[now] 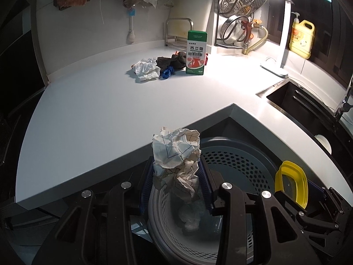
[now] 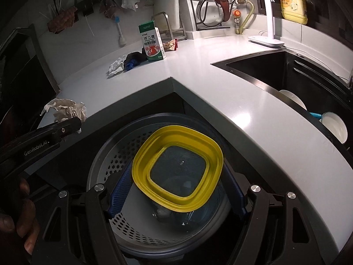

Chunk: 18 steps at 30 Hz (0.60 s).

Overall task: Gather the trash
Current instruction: 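Open both tools to drop the paper and yellow container into the bin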

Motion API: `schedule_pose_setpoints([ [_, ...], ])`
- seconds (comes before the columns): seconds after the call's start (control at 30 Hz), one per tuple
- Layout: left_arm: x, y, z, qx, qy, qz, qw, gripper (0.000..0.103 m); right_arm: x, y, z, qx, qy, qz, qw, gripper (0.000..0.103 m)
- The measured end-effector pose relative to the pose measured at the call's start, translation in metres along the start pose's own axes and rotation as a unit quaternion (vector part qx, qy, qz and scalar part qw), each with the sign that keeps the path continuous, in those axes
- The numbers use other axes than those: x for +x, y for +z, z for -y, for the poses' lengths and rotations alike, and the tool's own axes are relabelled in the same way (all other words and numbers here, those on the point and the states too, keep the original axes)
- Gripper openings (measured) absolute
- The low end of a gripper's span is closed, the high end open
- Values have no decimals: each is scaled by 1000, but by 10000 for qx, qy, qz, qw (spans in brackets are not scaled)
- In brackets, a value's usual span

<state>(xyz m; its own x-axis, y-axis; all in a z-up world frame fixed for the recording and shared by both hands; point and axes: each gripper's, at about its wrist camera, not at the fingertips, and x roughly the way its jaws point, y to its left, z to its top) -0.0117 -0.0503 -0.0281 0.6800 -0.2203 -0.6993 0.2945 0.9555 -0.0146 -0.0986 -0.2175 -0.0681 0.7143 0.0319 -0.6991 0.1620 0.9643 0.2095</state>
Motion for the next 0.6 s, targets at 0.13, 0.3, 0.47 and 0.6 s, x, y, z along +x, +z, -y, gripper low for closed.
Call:
schedule_pose_setpoints([
  [0.13,3,-14,4,17,-26,-136,9999,38,0,-13,-1,-102,-6,-65,9999,73],
  [0.3,8,-29,8,54,-55,-319,9995,38,1,-21,0,-59,101,-146,9998,73],
  [0.47,11,-38,13,146,-61,-412,9990,39,2,-24,-3,-117,147,-182,9997,73],
  [0.6,13,-40,13,144,-70,-466,9988,39,4,-24,-2,-89,186,-197,9996,73],
])
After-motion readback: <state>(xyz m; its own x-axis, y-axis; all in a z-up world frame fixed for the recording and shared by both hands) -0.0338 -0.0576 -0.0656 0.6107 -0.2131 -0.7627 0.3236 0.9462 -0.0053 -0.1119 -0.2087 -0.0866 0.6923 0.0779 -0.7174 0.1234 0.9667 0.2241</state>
